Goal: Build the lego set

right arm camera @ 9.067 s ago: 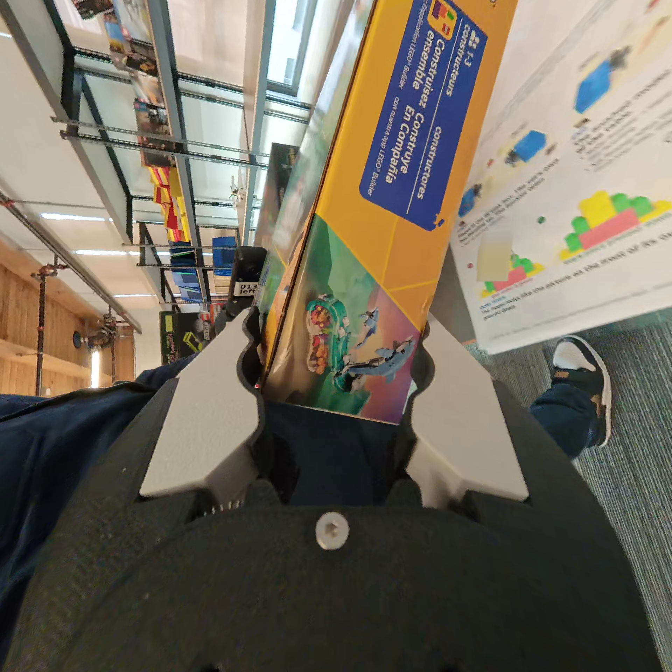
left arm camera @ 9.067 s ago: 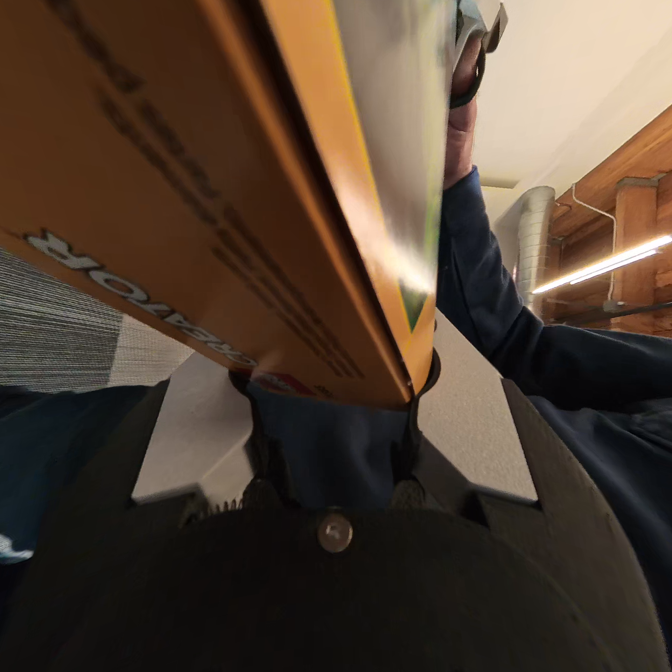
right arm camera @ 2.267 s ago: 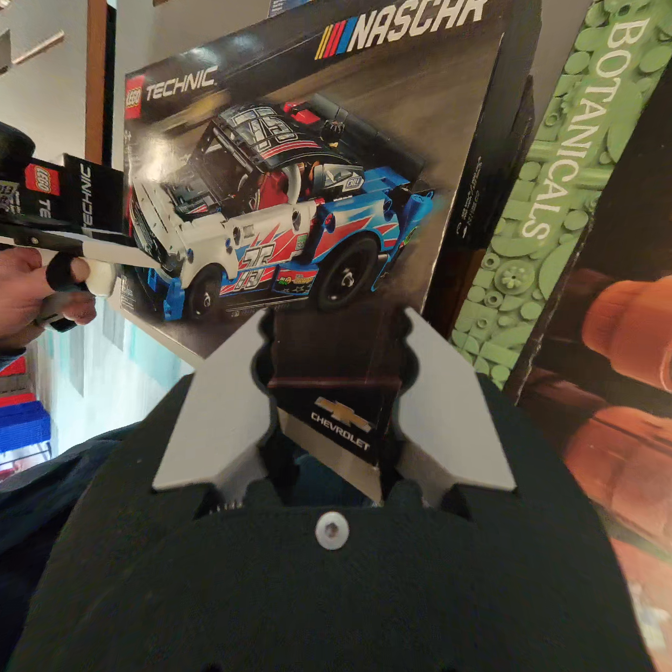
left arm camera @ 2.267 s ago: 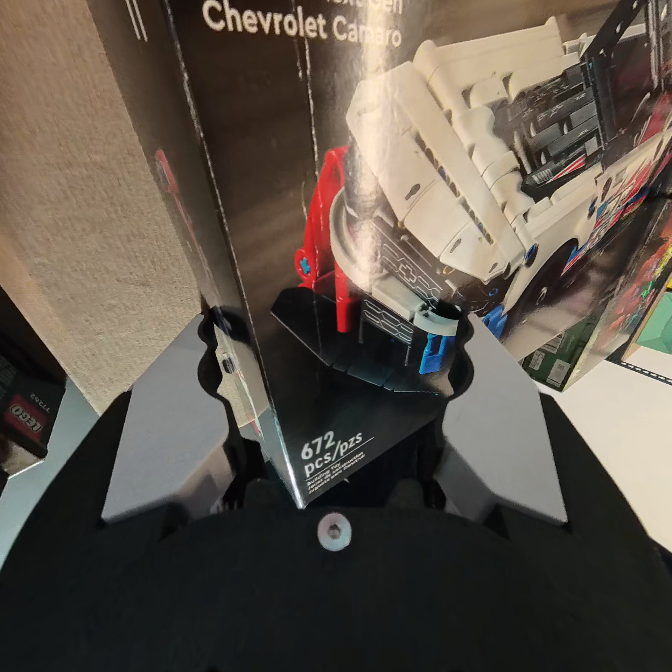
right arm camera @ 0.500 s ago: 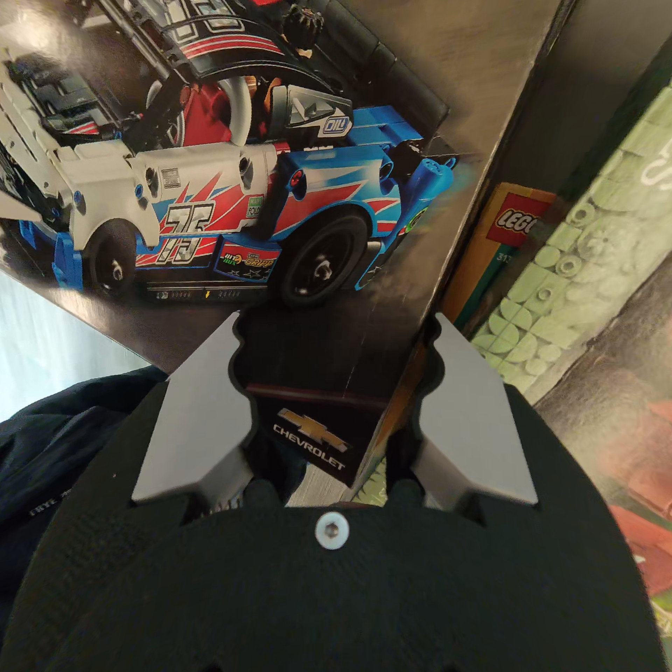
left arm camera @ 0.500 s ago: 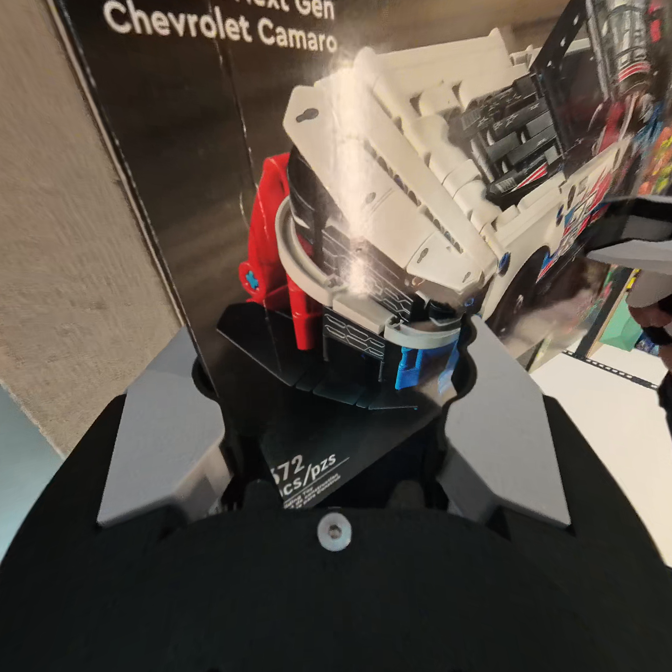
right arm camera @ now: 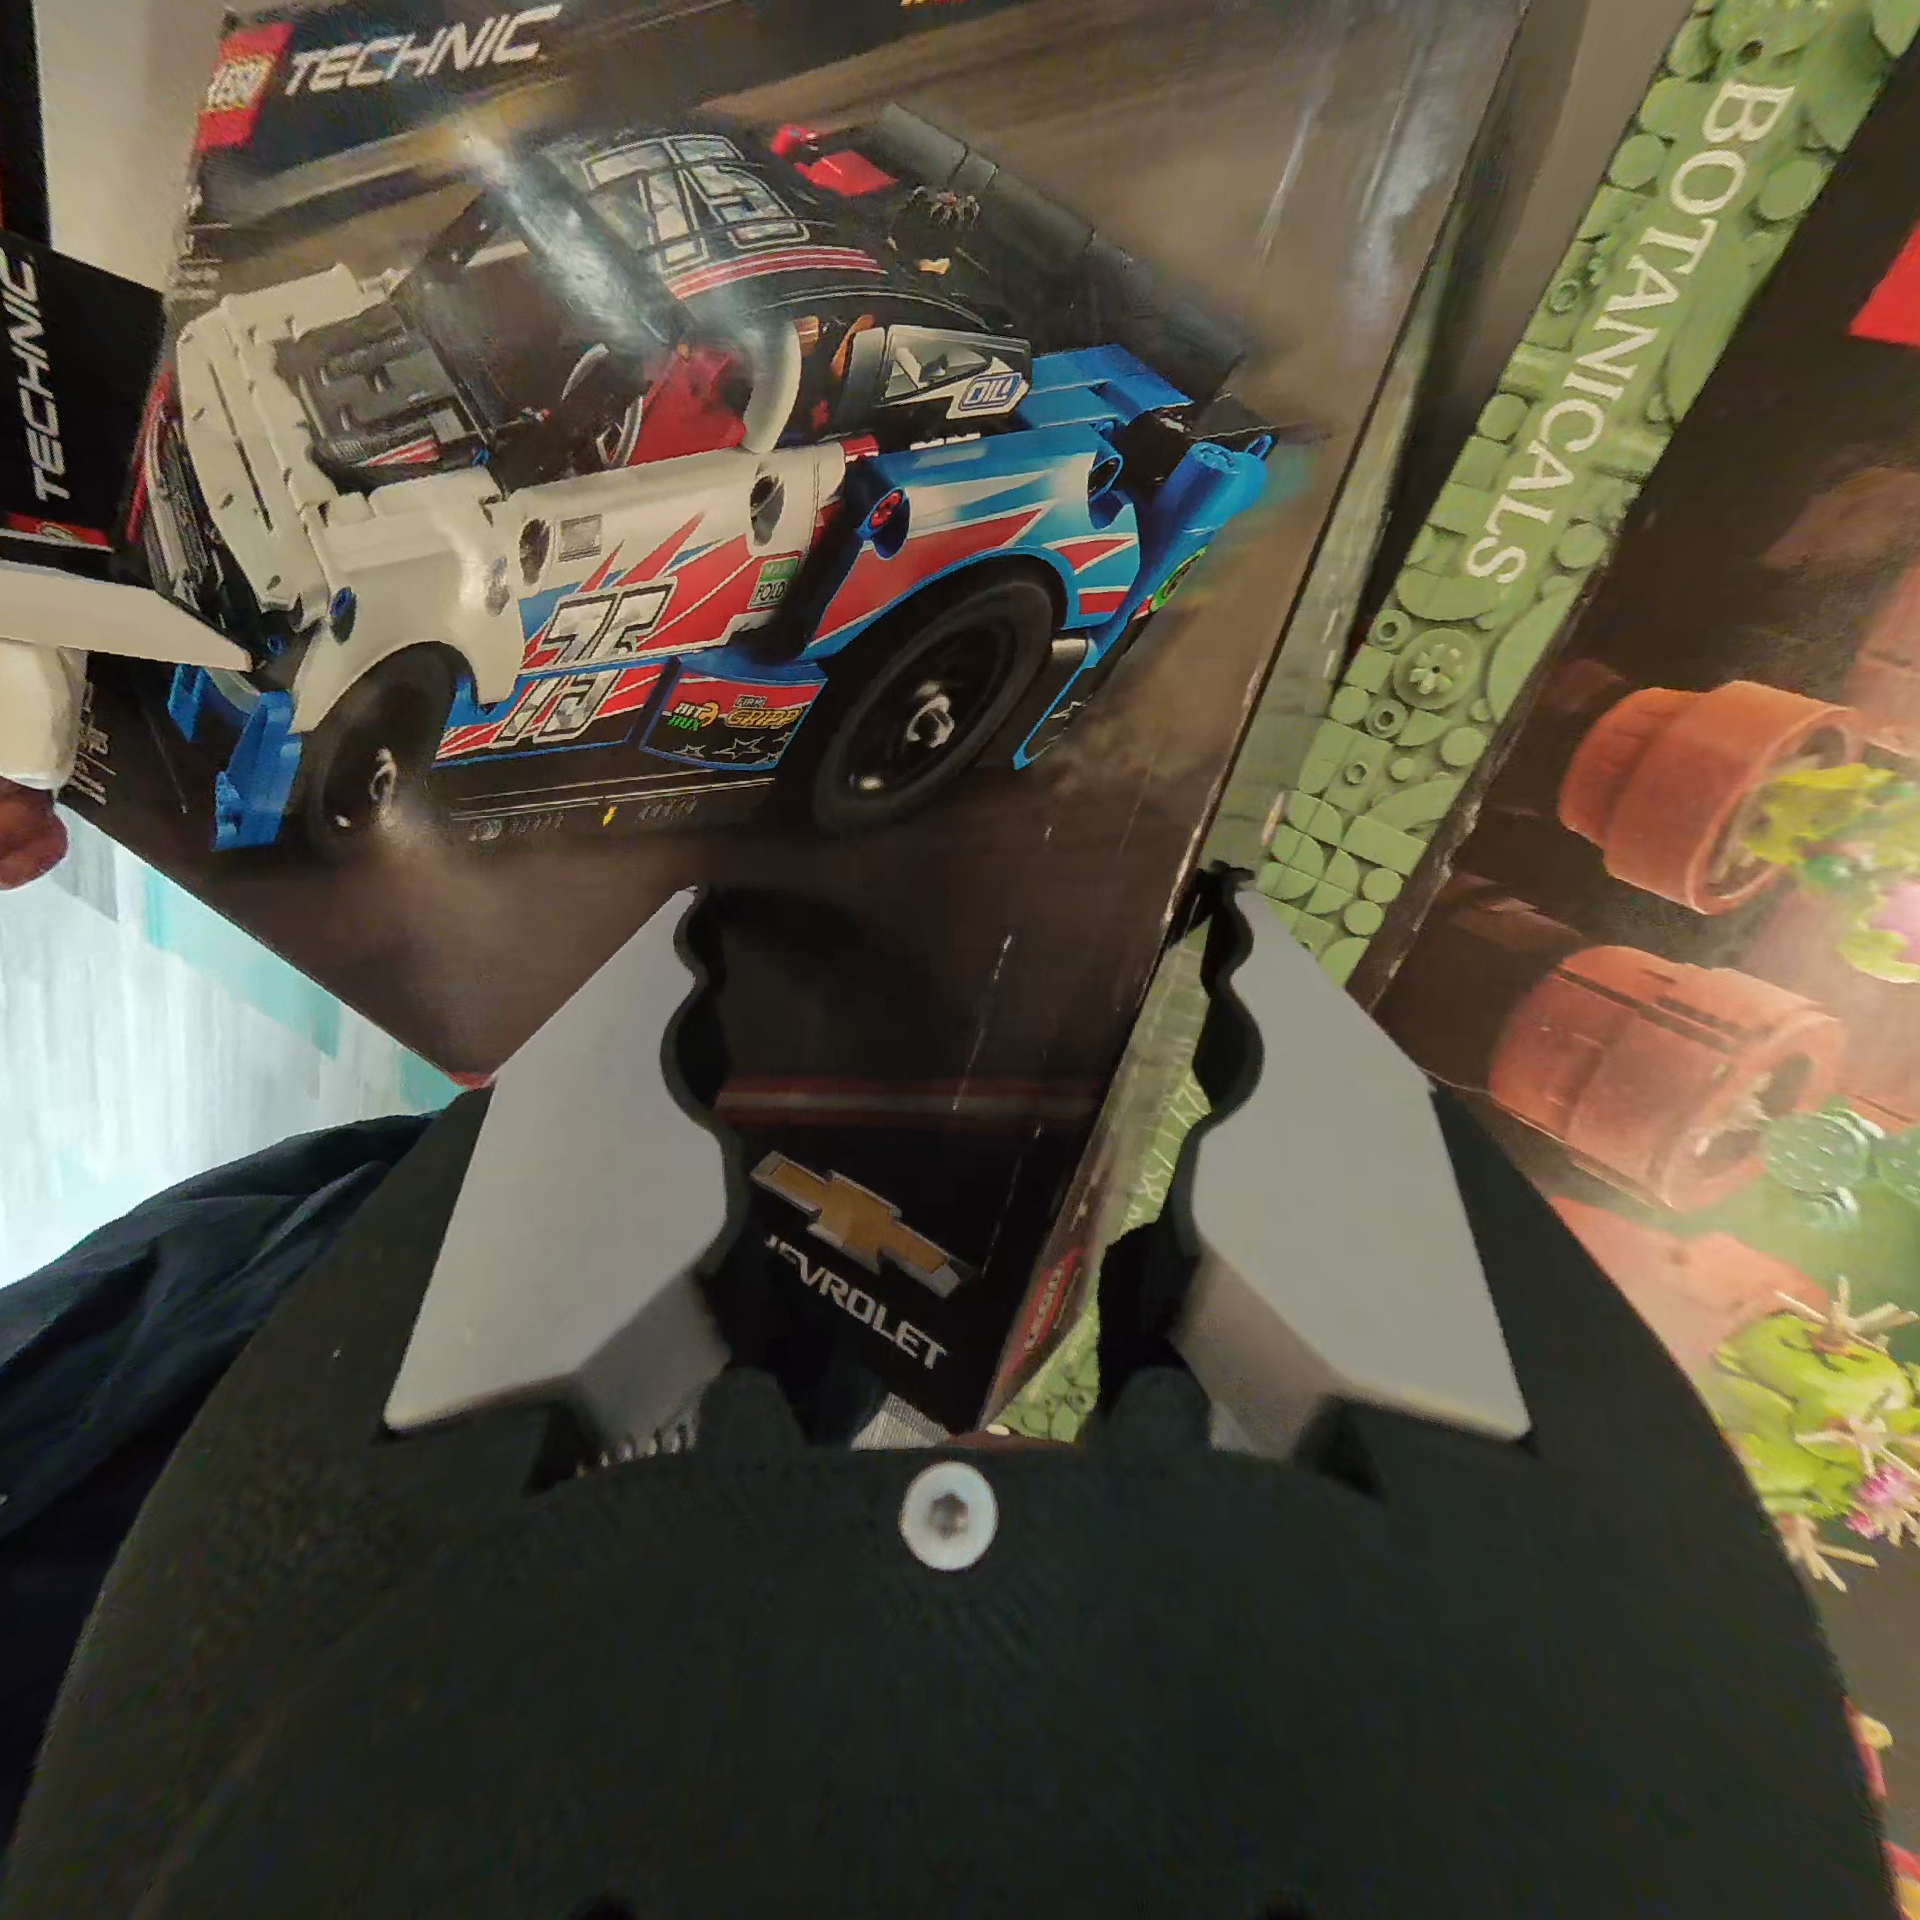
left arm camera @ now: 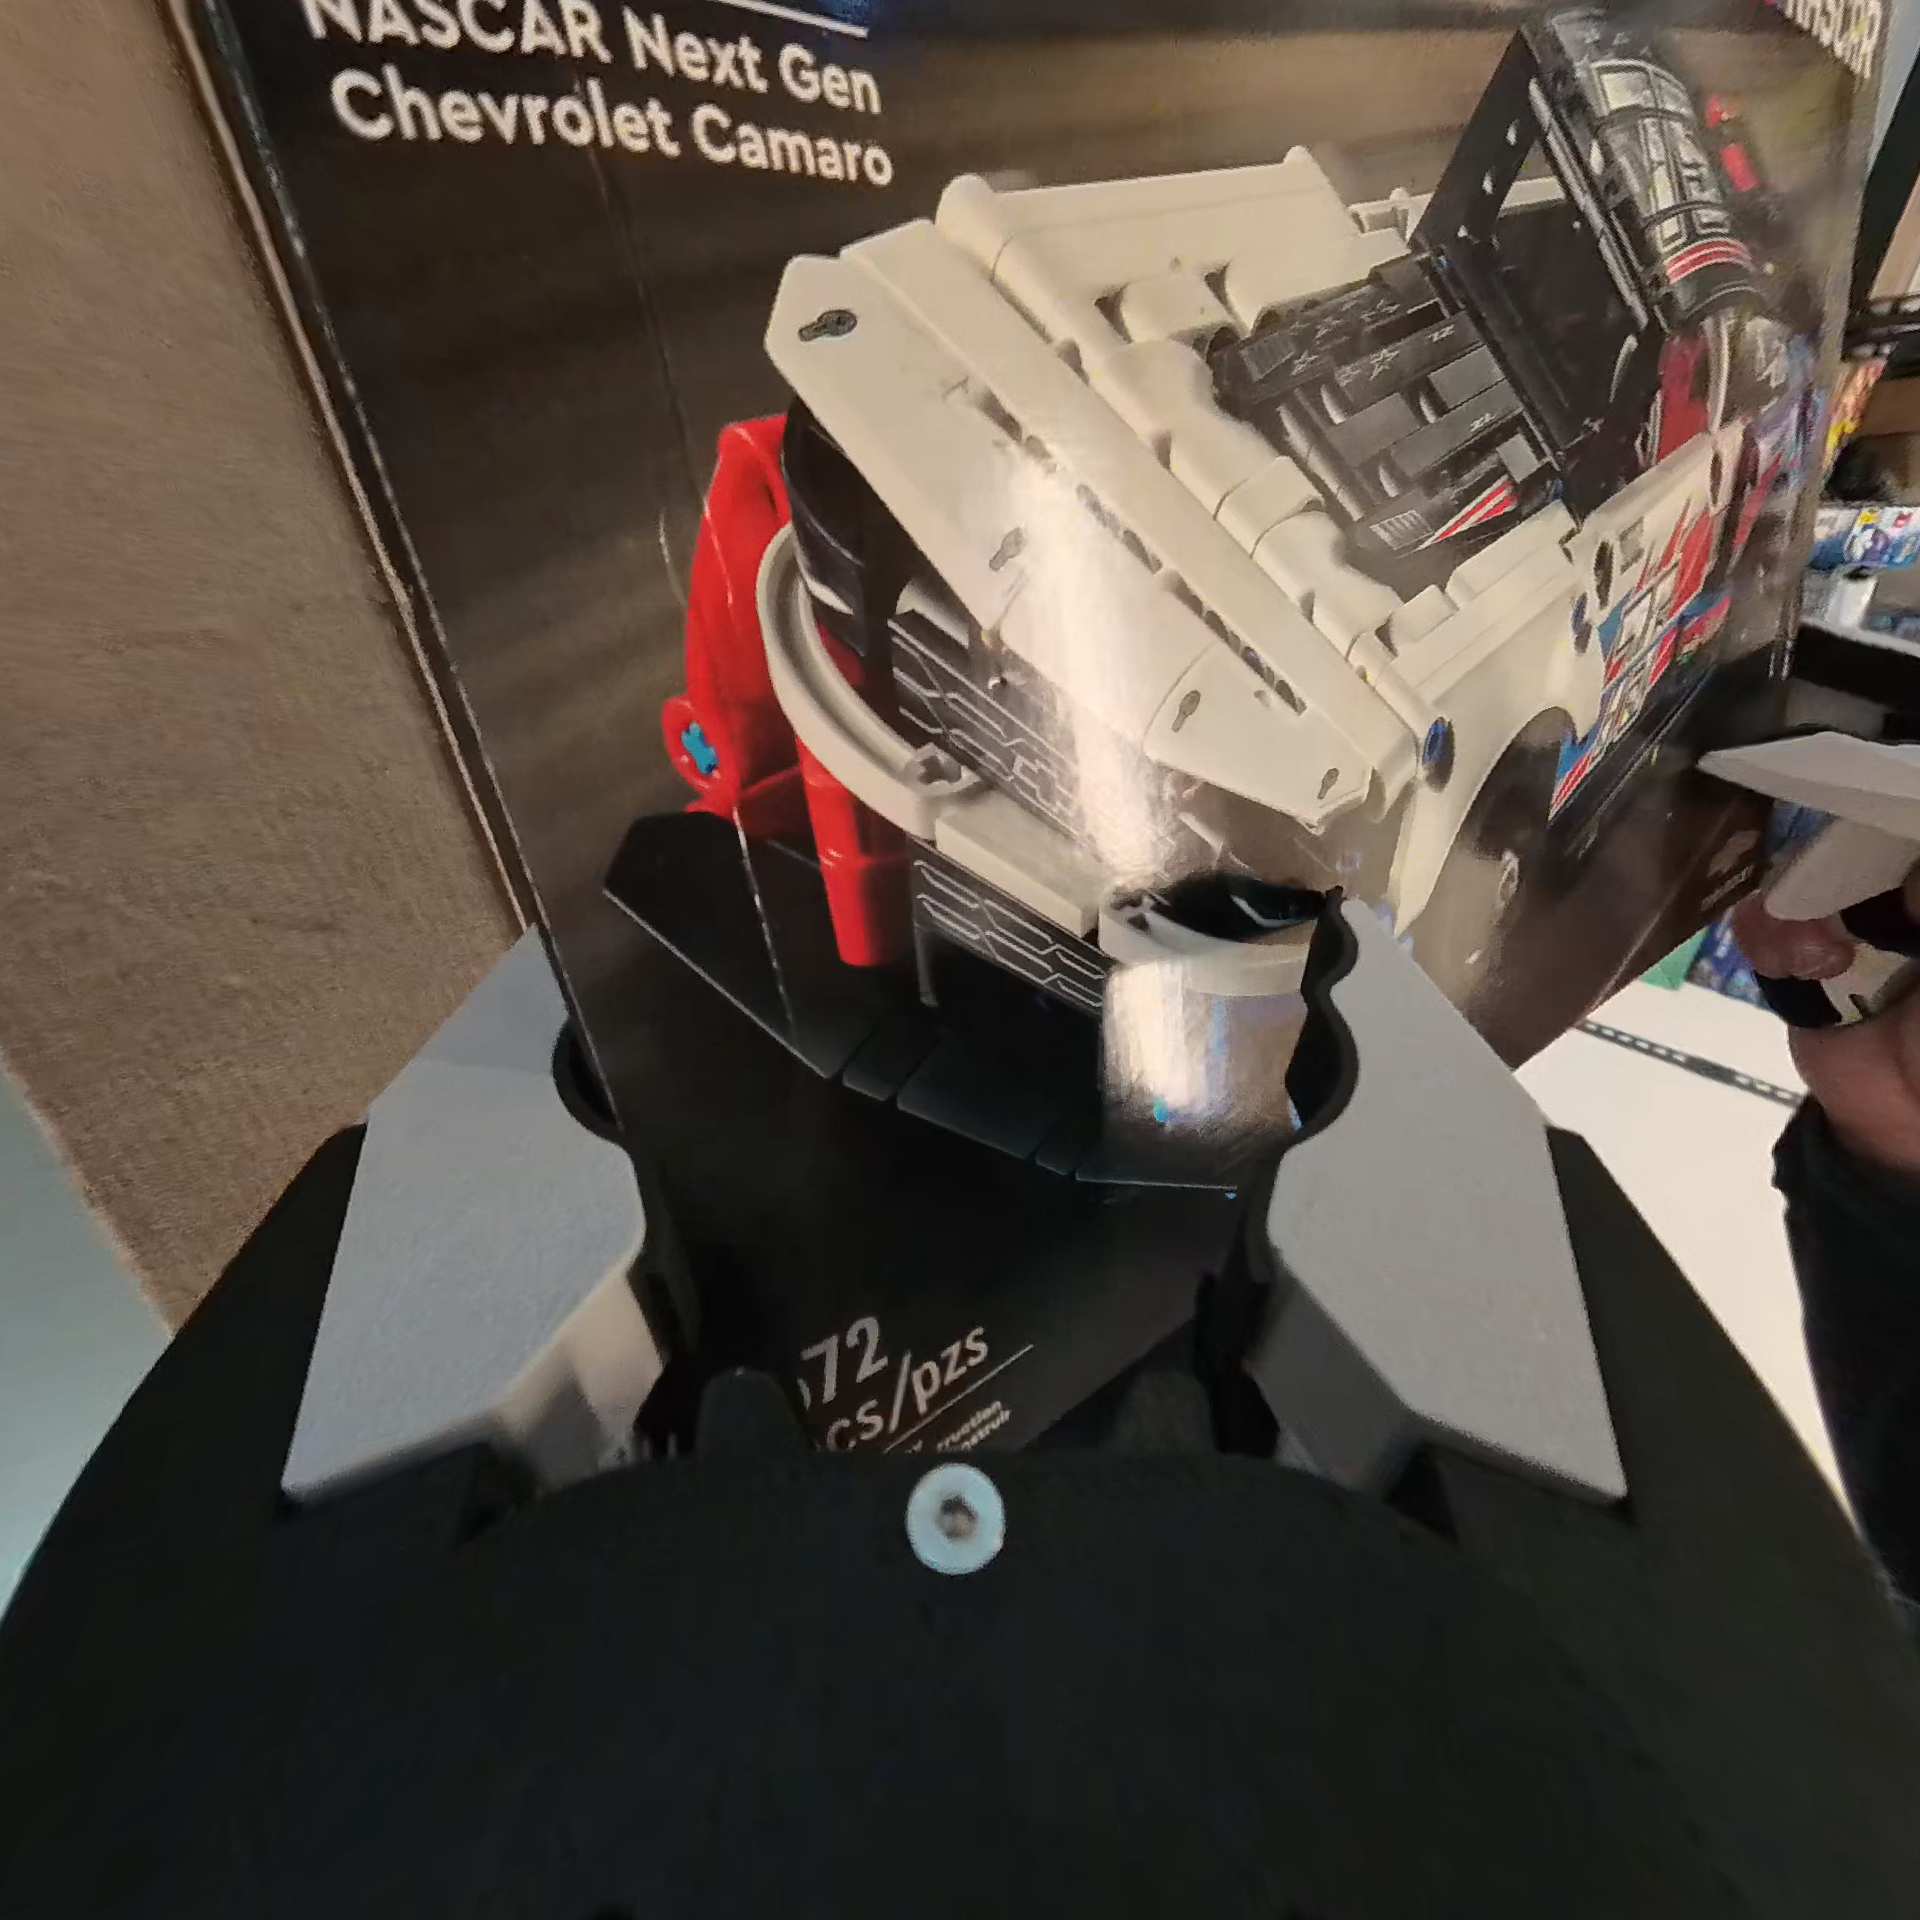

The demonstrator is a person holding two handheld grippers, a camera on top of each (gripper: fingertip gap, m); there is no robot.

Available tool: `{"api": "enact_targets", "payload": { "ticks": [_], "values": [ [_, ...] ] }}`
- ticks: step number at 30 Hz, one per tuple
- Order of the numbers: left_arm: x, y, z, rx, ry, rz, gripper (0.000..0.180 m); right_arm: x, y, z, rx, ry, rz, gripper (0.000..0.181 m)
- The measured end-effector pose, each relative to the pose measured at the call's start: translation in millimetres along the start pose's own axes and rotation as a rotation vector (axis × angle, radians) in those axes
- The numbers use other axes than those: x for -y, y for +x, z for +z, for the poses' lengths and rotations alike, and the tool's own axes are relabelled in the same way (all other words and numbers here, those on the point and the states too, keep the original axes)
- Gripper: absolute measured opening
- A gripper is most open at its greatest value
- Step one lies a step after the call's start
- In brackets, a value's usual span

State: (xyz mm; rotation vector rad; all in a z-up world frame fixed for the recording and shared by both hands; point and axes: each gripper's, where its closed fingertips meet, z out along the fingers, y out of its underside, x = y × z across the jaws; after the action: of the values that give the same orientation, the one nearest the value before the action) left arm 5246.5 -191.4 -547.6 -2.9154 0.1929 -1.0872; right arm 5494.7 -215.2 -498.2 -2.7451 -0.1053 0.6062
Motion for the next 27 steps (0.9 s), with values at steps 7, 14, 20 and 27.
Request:
{"api": "enact_targets", "payload": {
  "ticks": [7, 14, 20, 27],
  "values": [
    [14.2, 25.8, -4.8, -0.011, 0.012, 0.04, 0.129, 7.8, 4.7, -25.6, -0.007, 0.054, 0.011, 0.094],
    [22.4, 64.8, -6.7, -0.046, 0.042, 0.082, 0.129, 17.4, 17.1, -64.9, -0.039, 0.129, 0.011, 0.093],
    [46.5, 118.7, 10.8, -0.03, 0.007, 0.277, 0.131, -21.0, 51.4, -94.3, -0.064, 0.177, 0.146, 0.093],
    [32.3, 171.4, 98.9, 0.011, -0.239, 0.503, 0.134, -133.2, 96.4, -103.9, -0.106, 0.135, 0.417, 0.097]
  ]
}}
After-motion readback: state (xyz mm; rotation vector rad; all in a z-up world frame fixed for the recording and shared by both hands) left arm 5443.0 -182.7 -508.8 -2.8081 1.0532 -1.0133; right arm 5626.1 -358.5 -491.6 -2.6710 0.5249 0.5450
